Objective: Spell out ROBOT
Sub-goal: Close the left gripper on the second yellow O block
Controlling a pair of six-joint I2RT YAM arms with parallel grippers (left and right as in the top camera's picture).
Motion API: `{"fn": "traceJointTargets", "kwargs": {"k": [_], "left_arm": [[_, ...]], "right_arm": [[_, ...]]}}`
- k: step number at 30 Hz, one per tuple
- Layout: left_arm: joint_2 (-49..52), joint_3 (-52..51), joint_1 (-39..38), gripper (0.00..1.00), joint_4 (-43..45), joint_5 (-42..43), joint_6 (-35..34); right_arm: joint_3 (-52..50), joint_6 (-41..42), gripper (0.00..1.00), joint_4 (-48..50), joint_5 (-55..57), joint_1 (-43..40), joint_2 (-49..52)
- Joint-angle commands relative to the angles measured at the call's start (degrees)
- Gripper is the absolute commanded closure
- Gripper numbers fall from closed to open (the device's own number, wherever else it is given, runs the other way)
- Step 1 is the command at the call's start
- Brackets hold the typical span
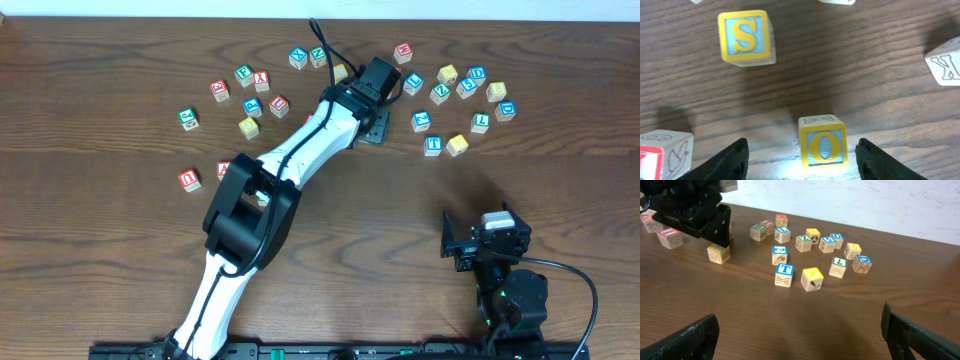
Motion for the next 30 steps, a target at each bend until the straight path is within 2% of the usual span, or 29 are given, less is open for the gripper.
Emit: {"fn": "traceJointTargets", "kwargs": {"k": [1, 30], "left_arm": [[0.7, 1.2, -0.5, 0.33, -0.2, 0.1, 0.8], [4.0, 1.3, -1.3, 0.32, 1.1, 0.1, 1.5]], "right_arm": [[-0.1, -0.6, 0.01, -0.2, -0.1, -0.2, -0.1], [-0.1, -0.6, 0.01, -0.2, -0.1, -0.2, -0.1]]}}
